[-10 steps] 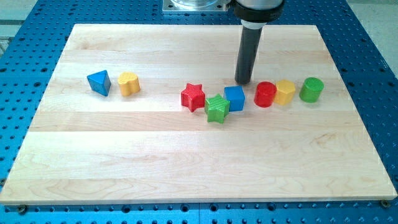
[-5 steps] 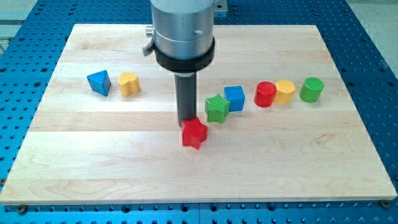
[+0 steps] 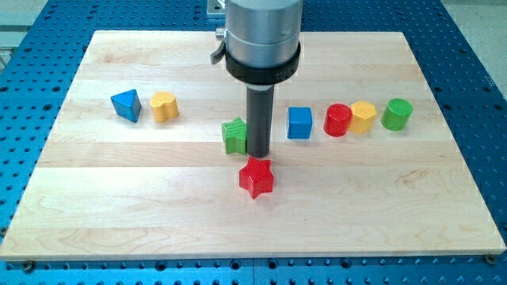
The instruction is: Move the green star vertical to the red star
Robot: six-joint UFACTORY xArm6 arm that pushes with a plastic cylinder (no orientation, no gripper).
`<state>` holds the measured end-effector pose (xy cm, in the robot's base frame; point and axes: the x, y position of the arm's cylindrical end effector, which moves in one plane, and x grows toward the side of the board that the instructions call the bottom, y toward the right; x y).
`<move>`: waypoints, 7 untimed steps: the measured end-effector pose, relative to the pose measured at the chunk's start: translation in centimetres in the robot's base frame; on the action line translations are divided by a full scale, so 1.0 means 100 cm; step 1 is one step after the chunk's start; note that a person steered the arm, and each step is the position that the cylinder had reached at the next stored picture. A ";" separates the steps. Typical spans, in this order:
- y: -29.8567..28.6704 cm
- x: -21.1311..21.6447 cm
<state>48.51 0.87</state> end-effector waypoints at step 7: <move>-0.053 -0.004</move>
